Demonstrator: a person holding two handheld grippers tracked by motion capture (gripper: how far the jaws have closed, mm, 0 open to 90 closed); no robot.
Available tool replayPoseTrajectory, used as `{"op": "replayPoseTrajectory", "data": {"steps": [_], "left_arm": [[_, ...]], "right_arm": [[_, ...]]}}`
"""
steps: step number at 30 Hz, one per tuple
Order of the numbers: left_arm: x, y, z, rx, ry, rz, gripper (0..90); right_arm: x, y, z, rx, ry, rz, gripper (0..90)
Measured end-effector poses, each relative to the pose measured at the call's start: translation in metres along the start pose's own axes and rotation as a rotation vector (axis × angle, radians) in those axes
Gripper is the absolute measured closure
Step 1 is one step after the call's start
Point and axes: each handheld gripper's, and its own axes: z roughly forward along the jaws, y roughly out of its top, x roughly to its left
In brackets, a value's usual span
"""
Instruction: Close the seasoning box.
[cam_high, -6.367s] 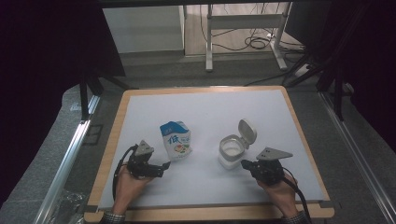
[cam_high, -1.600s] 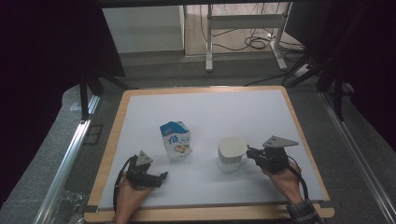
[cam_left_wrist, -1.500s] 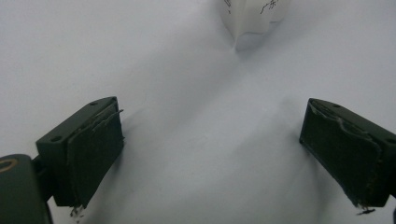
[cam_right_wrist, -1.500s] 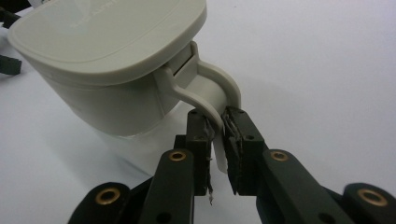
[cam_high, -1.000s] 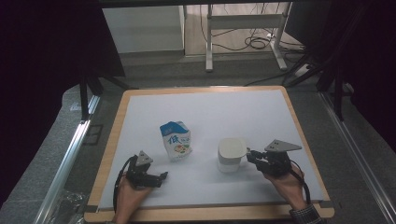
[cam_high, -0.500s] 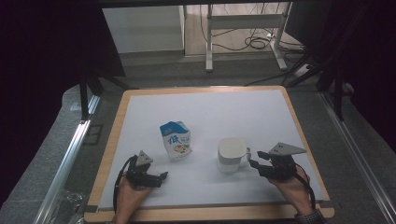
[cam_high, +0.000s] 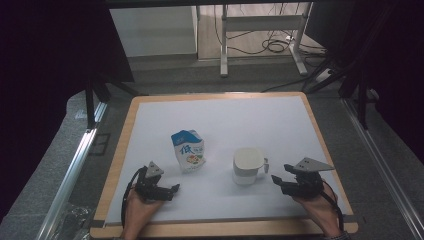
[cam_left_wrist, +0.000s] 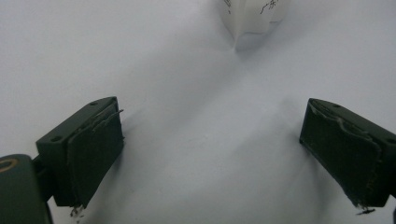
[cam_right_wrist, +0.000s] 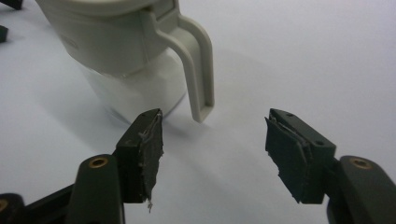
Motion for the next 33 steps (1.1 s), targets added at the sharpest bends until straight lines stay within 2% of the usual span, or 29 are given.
{"op": "replayPoseTrajectory", "data": {"steps": [6,12,28,33], "left_arm": [[0.000,0.000,0.000,0.000,0.000,0.000,5.9],[0.000,0.000,0.000,0.000,0.000,0.001,5.9],[0.000,0.000,0.000,0.000,0.001,0.000,5.9],[0.000,0.000,0.000,0.000,0.001,0.000,5.9]], "right_arm": [[-0.003,-0.011,0.004,0.015,-0.031,0.016,35.2],[-0.005,-0.023,0.009,0.025,-0.043,0.039,35.0],[-0.002,-0.043,0.024,0.050,-0.072,0.043,34.6],[0.000,-0.047,0.026,0.036,-0.085,0.035,33.8]]}}
